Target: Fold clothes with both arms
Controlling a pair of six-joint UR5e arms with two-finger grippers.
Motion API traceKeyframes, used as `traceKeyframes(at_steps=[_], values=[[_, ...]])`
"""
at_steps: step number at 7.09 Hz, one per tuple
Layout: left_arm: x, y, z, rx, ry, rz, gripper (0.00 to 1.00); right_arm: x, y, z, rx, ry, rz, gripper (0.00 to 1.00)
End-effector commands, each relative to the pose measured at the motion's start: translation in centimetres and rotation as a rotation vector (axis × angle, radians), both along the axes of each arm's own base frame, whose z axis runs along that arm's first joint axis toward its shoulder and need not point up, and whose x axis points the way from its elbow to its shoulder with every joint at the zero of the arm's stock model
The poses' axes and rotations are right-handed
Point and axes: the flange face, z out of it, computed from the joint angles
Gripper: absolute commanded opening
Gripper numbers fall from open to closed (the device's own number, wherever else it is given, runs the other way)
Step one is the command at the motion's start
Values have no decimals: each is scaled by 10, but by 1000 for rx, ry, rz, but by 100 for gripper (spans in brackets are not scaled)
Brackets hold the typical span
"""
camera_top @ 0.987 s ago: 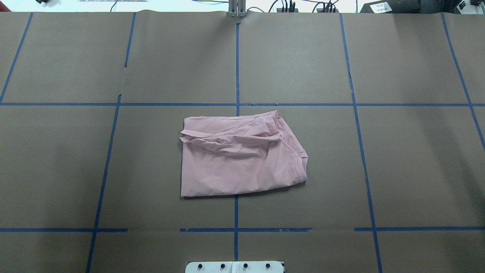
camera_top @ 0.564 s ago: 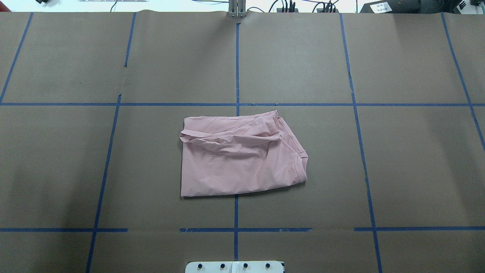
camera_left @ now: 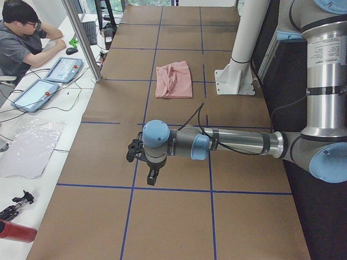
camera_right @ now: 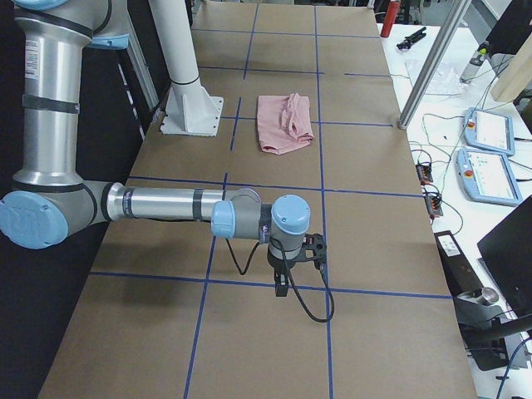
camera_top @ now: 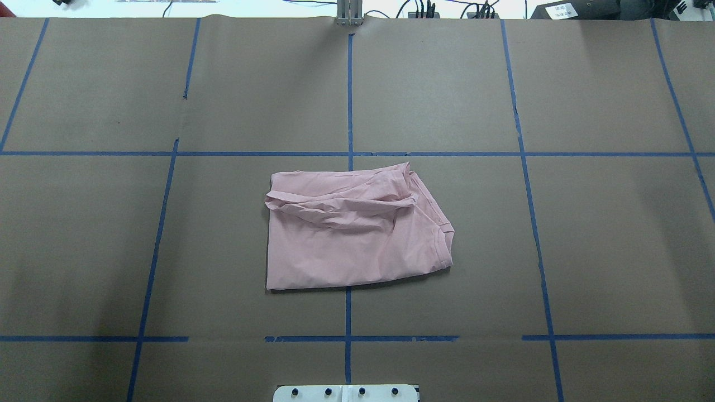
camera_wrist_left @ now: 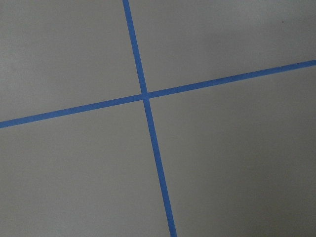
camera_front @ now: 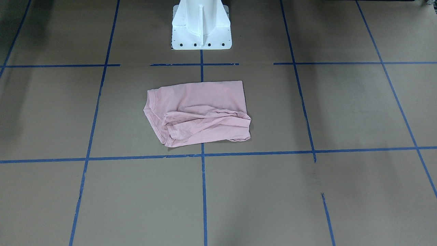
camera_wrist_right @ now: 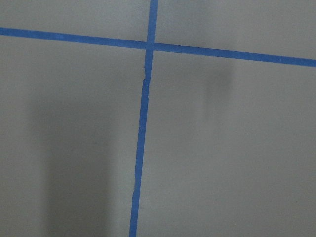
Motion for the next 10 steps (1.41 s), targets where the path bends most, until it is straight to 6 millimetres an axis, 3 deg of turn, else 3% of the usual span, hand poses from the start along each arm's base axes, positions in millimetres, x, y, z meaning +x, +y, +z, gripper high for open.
traceKeyframes(at_steps=[1, 2, 4, 10], values=[[0, -2, 3, -9, -1, -1, 100, 0, -1, -3, 6, 0, 2, 100], [0, 0, -2, 0, -1, -2, 100, 0, -1, -2, 4, 0, 2, 100], [1, -2, 11, -16, 4, 5, 100, 0, -2, -4, 9, 0, 2, 100], [-1, -10, 5, 4, -61, 0, 100, 0, -7, -7, 14, -2, 3, 100]])
